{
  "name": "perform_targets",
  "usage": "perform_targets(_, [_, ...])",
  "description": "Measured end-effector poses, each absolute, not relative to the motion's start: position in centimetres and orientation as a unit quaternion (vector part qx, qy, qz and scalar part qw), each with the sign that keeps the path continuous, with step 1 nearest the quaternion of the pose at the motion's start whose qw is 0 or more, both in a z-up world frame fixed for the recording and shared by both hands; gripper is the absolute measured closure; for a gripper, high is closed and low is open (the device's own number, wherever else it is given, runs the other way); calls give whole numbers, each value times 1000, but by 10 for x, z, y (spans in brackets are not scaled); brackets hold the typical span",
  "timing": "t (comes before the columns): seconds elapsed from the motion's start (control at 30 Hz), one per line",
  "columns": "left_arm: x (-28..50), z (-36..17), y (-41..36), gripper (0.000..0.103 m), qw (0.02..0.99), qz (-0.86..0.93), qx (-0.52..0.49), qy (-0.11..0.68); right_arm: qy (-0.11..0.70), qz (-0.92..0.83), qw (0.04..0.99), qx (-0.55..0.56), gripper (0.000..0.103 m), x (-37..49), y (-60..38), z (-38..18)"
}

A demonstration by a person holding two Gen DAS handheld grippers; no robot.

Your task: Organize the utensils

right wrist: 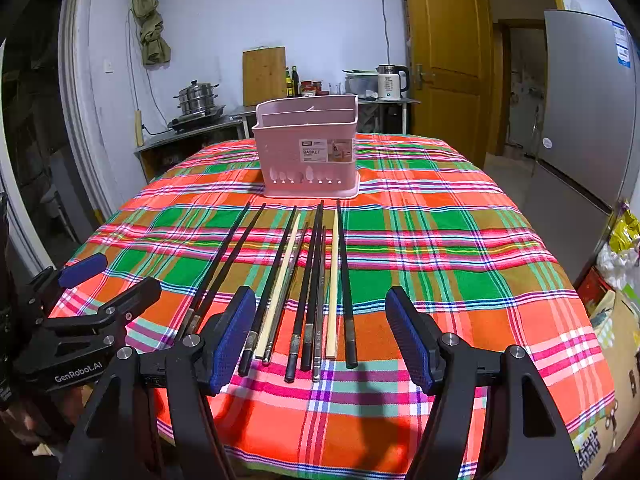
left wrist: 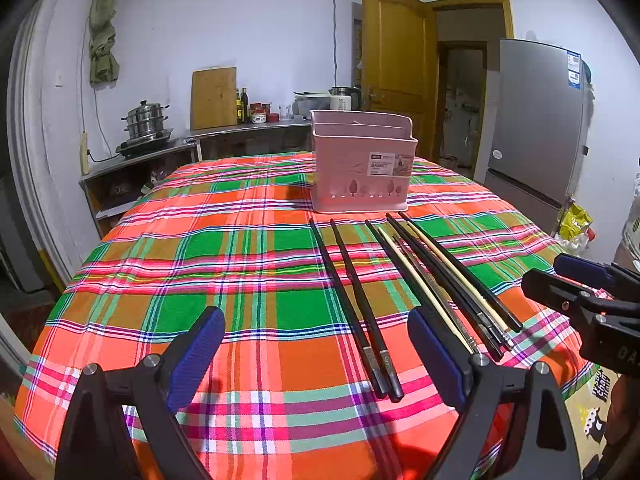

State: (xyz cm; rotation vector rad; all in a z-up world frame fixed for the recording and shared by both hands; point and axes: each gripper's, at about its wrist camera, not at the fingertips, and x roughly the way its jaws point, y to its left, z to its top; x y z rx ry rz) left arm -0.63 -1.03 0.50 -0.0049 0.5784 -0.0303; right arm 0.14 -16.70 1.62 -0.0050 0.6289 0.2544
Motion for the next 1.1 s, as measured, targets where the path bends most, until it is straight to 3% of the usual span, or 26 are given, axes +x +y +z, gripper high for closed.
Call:
perform_targets(0.7, [-5,3,-14,10,956,-18,0,291,311,125,942,-2,35,3,-164,13])
perform_targets(1.1, [35,-1,-1,10,947,-23,-2,319,319,132,939,-8,35,31,-163,13])
